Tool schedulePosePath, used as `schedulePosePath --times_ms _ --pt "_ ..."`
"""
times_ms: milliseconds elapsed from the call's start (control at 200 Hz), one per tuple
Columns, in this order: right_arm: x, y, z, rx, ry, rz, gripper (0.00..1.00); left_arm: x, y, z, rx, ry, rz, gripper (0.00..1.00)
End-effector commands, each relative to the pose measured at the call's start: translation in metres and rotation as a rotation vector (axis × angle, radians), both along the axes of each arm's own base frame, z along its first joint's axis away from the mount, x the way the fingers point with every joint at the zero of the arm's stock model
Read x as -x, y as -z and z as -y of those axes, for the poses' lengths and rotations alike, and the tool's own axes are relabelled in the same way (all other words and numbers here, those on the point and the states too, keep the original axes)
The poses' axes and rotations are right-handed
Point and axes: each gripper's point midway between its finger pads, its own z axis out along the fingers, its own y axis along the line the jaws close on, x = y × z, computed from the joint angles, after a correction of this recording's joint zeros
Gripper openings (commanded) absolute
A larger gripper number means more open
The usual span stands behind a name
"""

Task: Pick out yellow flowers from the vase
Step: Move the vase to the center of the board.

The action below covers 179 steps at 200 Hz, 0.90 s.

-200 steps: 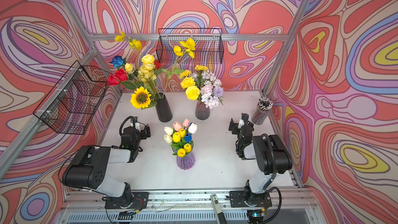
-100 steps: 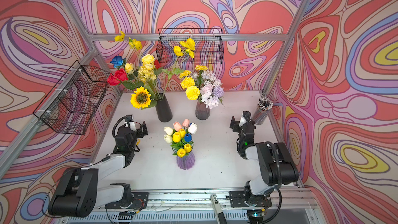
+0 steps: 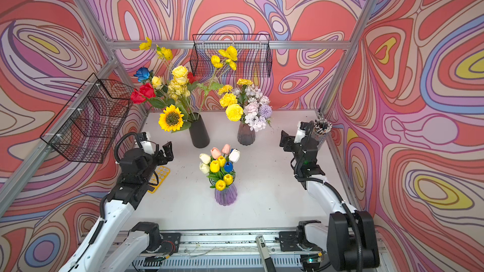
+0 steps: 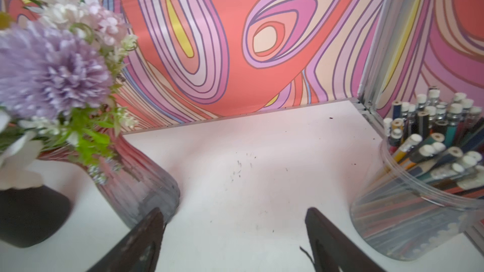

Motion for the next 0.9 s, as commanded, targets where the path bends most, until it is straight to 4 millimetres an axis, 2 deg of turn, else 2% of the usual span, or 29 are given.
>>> schedulePosePath --times_ms 0,80,235,331,436,701,891 --pt "0.020 0.003 -0.023 -0.070 -0.125 -0.056 0.83 0.036 0.018 0.023 0.056 0.132 -0.150 0.91" --pt "0.030 -0.007 -0.034 -0.099 -0.187 -0.029 0.77 0.052 0.012 0.037 0.045 0.237 -0.148 0.87" --pt "0.053 -0.016 -0.053 -0.138 -0.301 0.035 0.70 0.085 0.014 0.070 -0.004 0.501 -0.143 0.82" --pt "0.069 -0.015 -0.066 -0.157 -0.377 0.093 0.70 0.100 0.020 0.082 -0.041 0.614 -0.120 0.79" --pt "0.084 -0.013 -0.081 -0.150 -0.429 0.141 0.69 0.112 0.018 0.097 -0.046 0.729 -0.059 0.79" --pt "0.108 0.012 -0.143 -0.069 -0.643 0.089 0.69 0.125 0.019 0.131 0.044 0.977 -0.011 0.79" --pt "0.128 0.019 -0.168 -0.085 -0.779 0.092 0.67 0.117 0.025 0.137 0.051 0.997 0.016 0.76"
